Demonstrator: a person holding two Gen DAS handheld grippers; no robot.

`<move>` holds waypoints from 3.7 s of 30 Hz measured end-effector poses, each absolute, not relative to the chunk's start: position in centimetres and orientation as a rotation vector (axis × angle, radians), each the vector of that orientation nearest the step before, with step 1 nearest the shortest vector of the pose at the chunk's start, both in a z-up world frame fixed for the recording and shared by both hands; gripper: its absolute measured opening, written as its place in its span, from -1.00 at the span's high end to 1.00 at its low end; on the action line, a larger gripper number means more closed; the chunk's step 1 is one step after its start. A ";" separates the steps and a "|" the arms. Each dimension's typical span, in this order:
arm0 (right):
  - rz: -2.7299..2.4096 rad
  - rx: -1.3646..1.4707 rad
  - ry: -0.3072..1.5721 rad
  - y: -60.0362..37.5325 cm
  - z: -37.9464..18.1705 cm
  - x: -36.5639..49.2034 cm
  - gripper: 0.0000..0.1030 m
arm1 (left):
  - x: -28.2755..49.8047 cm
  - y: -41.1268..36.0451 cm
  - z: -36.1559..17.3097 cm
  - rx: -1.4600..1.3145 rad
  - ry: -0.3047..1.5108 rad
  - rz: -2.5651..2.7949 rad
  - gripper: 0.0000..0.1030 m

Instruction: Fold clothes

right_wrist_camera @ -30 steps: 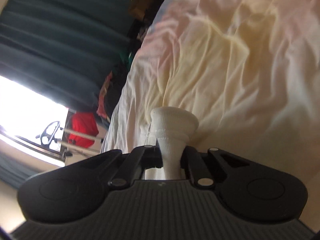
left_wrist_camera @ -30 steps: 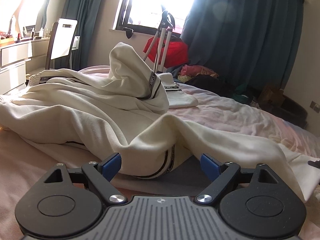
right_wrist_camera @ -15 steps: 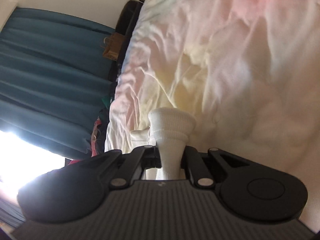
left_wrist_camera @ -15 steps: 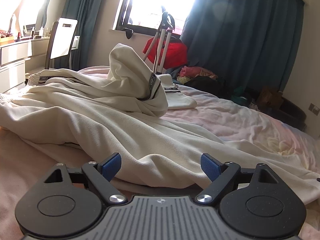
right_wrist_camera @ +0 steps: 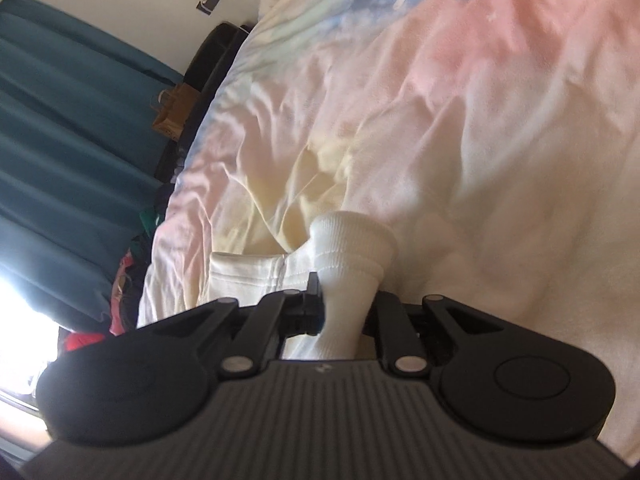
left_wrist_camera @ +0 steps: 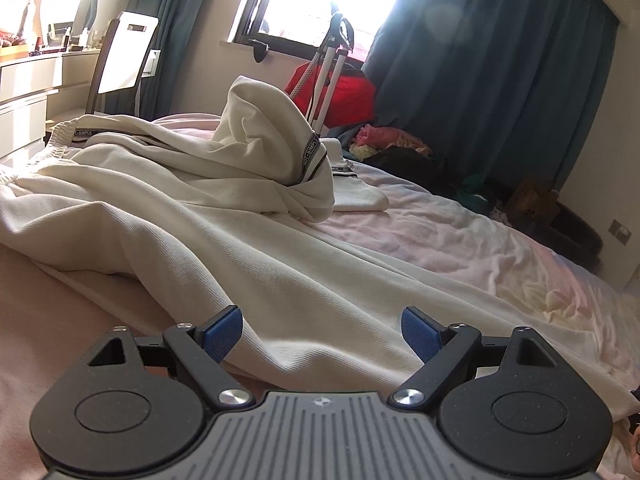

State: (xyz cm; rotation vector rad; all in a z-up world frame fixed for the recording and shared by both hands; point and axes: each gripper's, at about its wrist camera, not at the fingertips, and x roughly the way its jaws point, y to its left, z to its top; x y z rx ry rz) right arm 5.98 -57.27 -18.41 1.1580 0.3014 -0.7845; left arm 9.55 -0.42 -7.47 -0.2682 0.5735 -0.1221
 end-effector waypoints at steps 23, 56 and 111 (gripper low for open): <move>-0.178 0.518 0.418 -35.0 -7.5 9.7 -0.74 | 8.9 0.6 -7.2 -0.223 0.582 -0.042 -0.84; -0.164 0.527 0.630 -33.5 -10.6 14.4 -0.74 | 12.4 26.6 -10.1 -1.175 0.552 0.340 -0.80; 0.012 0.323 0.380 -28.1 -7.0 12.1 -0.74 | 10.9 -1.7 -6.0 -0.134 0.466 -0.124 -0.87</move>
